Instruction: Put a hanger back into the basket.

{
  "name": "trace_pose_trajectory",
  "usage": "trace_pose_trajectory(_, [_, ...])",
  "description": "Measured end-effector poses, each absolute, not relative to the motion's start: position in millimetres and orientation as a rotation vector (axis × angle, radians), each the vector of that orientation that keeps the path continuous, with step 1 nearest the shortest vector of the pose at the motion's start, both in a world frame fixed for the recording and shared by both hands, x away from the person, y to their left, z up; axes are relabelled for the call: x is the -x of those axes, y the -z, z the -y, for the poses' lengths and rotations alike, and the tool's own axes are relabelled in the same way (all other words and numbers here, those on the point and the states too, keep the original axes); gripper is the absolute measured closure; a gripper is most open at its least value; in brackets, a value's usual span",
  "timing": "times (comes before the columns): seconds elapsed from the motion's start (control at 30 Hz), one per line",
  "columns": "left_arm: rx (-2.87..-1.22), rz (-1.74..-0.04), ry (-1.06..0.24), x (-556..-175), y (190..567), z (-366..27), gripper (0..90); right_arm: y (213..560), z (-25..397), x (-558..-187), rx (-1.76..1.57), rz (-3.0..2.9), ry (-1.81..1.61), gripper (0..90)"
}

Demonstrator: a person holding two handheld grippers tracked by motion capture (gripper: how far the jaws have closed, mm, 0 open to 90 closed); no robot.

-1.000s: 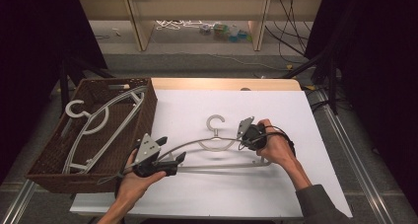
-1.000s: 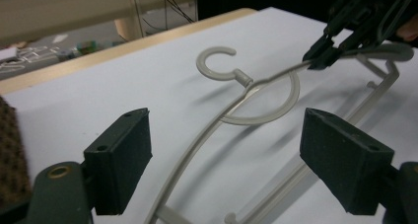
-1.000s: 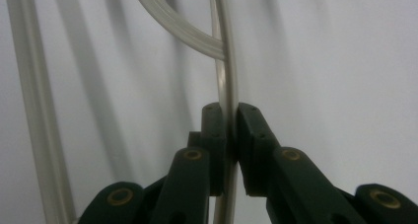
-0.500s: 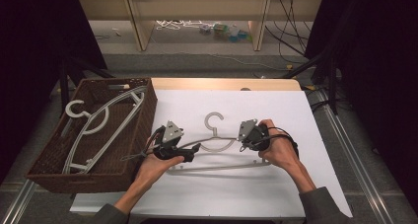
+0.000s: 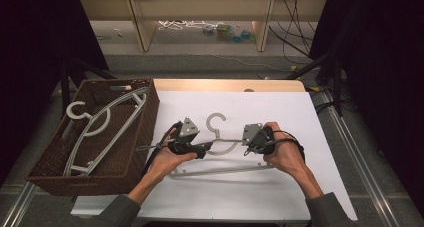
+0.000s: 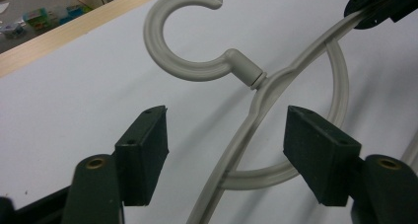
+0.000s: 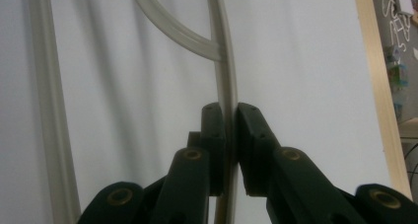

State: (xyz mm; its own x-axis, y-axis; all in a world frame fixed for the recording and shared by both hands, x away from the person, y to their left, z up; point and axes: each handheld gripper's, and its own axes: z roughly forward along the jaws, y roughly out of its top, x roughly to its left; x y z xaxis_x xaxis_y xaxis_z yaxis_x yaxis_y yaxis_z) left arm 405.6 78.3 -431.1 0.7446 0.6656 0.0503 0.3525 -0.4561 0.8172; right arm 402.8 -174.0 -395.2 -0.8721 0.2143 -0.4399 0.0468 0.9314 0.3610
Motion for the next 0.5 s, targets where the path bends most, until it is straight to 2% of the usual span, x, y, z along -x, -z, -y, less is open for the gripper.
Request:
trace_pose_trajectory(0.13, [-2.108, -0.737, -0.452, -412, 432, -72, 36.5, 394, 174, -401, -0.189, -2.603, -0.474, 82.8])
trace_pose_trajectory(0.27, [-2.119, -0.721, -0.416, -414, 434, -67, 42.7, 394, 174, -401, -0.183, -2.593, -0.475, 82.8])
trace_pose_trajectory(0.37, [-2.185, -0.704, -0.400, -415, 440, -64, 46.6, 394, 173, -400, -0.178, -2.582, -0.474, 82.8])
trace_pose_trajectory(0.47, [-2.201, -0.688, -0.398, -416, 442, -63, 53.3, 393, 173, -400, -0.163, -2.590, -0.478, 82.8])
trace_pose_trajectory(0.5, [-2.197, -0.685, -0.392, -417, 442, -63, 58.2, 393, 172, -400, -0.171, -2.594, -0.483, 82.8])
